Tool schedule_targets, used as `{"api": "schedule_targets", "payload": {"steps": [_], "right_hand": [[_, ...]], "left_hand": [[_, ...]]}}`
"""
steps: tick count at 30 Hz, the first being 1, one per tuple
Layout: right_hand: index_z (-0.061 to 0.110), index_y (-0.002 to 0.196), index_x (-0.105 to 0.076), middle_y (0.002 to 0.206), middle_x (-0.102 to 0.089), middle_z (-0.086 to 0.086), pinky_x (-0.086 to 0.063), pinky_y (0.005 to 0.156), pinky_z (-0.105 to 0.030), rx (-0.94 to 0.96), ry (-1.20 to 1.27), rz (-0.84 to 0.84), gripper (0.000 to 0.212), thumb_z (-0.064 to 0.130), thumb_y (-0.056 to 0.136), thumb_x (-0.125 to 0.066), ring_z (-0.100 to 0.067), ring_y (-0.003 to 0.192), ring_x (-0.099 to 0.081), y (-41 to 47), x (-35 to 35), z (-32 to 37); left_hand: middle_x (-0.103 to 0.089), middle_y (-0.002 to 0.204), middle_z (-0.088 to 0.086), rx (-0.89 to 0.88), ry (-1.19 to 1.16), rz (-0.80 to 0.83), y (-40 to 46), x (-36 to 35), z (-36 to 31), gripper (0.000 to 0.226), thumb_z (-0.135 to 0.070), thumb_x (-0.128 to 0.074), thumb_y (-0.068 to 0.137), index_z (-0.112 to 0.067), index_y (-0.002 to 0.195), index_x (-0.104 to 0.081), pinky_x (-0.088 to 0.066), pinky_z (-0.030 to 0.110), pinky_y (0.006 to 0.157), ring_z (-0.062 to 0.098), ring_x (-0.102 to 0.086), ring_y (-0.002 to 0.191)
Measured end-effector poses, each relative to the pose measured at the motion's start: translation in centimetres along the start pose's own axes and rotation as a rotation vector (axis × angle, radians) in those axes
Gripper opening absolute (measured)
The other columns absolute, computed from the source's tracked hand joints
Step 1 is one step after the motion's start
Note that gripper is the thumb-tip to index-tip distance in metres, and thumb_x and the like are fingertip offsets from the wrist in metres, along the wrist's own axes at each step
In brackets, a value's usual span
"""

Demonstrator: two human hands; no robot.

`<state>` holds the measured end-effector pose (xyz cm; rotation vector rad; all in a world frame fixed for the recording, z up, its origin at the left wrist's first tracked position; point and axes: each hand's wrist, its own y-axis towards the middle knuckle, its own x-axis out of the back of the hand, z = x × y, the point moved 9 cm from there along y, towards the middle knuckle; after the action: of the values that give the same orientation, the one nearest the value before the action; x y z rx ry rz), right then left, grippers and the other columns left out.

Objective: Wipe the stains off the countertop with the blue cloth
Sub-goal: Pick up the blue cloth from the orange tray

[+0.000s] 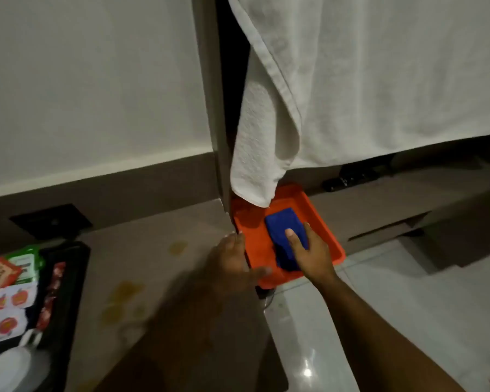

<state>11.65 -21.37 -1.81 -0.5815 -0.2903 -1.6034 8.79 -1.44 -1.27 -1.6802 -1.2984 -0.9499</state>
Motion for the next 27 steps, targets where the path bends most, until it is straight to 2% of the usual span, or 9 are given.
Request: {"api": "schedule_targets", "payload": {"steps": [4, 6, 10, 15, 18, 20, 22, 23, 27], "right_hand": [[0.005, 0.137, -0.037, 0.133, -0.050, -0.014, -0.037, 0.102, -0.045, 0.039, -0.175, 0.073, 0.078, 0.063, 0.085, -0.049, -0.030, 0.125, -0.044, 5.5, -2.0, -3.8], [0.008, 0.147, -0.021, 0.155, -0.025, -0.017, -0.022, 0.114, -0.048, 0.075, -0.334, 0.148, 0.081, 0.057, 0.089, -0.048, -0.034, 0.142, -0.021, 7.8, -4.3, -5.5], [0.017, 0.150, -0.002, 0.158, 0.009, -0.019, 0.001, 0.116, -0.052, 0.133, -0.692, 0.238, 0.083, 0.062, 0.090, -0.036, -0.038, 0.144, 0.010, 10.0, -7.7, -7.8], [0.013, 0.149, -0.011, 0.158, 0.002, -0.021, 0.002, 0.116, -0.053, 0.108, -0.651, 0.159, 0.061, 0.037, 0.098, -0.033, -0.039, 0.145, 0.007, 10.5, -8.5, -7.8], [0.009, 0.146, -0.025, 0.158, -0.011, -0.018, -0.001, 0.117, -0.051, 0.062, -0.411, 0.109, 0.050, 0.024, 0.100, -0.033, -0.035, 0.146, -0.002, 11.4, -7.2, -7.7], [0.009, 0.142, -0.036, 0.153, -0.030, -0.017, -0.014, 0.115, -0.047, -0.017, -0.097, 0.124, 0.043, 0.020, 0.100, -0.033, -0.031, 0.141, -0.024, 11.5, -5.7, -8.0], [0.021, 0.115, -0.058, 0.113, -0.058, -0.013, -0.039, 0.089, -0.039, -0.110, 0.258, 0.083, 0.026, 0.019, 0.098, -0.038, -0.023, 0.097, -0.058, 11.1, -3.4, -7.8], [0.027, 0.099, -0.060, 0.096, -0.060, -0.010, -0.041, 0.076, -0.035, -0.162, 0.397, 0.050, 0.022, 0.019, 0.096, -0.040, -0.019, 0.079, -0.057, 10.6, -2.2, -7.6], [0.018, 0.092, -0.067, 0.086, -0.074, -0.006, -0.052, 0.063, -0.027, -0.365, 0.885, 0.044, 0.018, 0.023, 0.089, -0.050, -0.018, 0.075, -0.069, 7.8, -0.1, -6.5]], "left_hand": [[-0.018, 0.165, 0.015, -0.033, 0.130, 0.086, 3.9, -5.0, -2.3, 0.111, -0.083, -0.041, 0.076, -0.010, 0.156, -0.017, -0.019, 0.045, 0.122, 0.029, -0.017, 0.152], [-0.009, 0.167, 0.014, -0.047, 0.164, 0.131, 4.9, -7.4, -3.0, 0.115, -0.086, -0.037, 0.073, -0.012, 0.157, -0.010, -0.015, 0.046, 0.124, 0.028, -0.008, 0.154], [0.002, 0.167, 0.016, -0.025, 0.271, 0.179, 5.9, -9.6, -2.9, 0.121, -0.089, -0.037, 0.071, -0.010, 0.157, -0.003, -0.008, 0.045, 0.123, 0.029, 0.000, 0.154], [0.014, 0.164, 0.020, 0.011, 0.373, 0.260, 6.4, -10.5, -2.3, 0.128, -0.091, -0.027, 0.070, -0.002, 0.153, 0.010, -0.005, 0.044, 0.125, 0.031, 0.007, 0.154], [0.017, 0.164, 0.019, 0.038, 0.367, 0.275, 6.4, -10.5, -2.3, 0.129, -0.091, -0.029, 0.070, -0.002, 0.153, 0.013, -0.002, 0.043, 0.122, 0.030, 0.009, 0.153], [0.015, 0.164, 0.019, 0.027, 0.368, 0.274, 6.4, -10.3, -2.5, 0.128, -0.090, -0.031, 0.071, -0.002, 0.153, 0.011, -0.002, 0.042, 0.122, 0.030, 0.009, 0.153], [0.012, 0.165, 0.018, 0.002, 0.342, 0.241, 6.0, -9.6, -2.7, 0.124, -0.087, -0.034, 0.074, -0.002, 0.155, 0.007, -0.003, 0.041, 0.122, 0.030, 0.007, 0.154], [0.010, 0.166, 0.018, -0.014, 0.325, 0.215, 5.7, -9.2, -2.7, 0.122, -0.085, -0.035, 0.075, -0.003, 0.155, 0.005, -0.003, 0.041, 0.123, 0.030, 0.006, 0.154], [0.008, 0.166, 0.017, -0.035, 0.270, 0.163, 3.4, -7.1, -1.8, 0.115, -0.081, -0.039, 0.079, -0.005, 0.156, 0.002, -0.003, 0.043, 0.124, 0.029, 0.004, 0.154]]}}
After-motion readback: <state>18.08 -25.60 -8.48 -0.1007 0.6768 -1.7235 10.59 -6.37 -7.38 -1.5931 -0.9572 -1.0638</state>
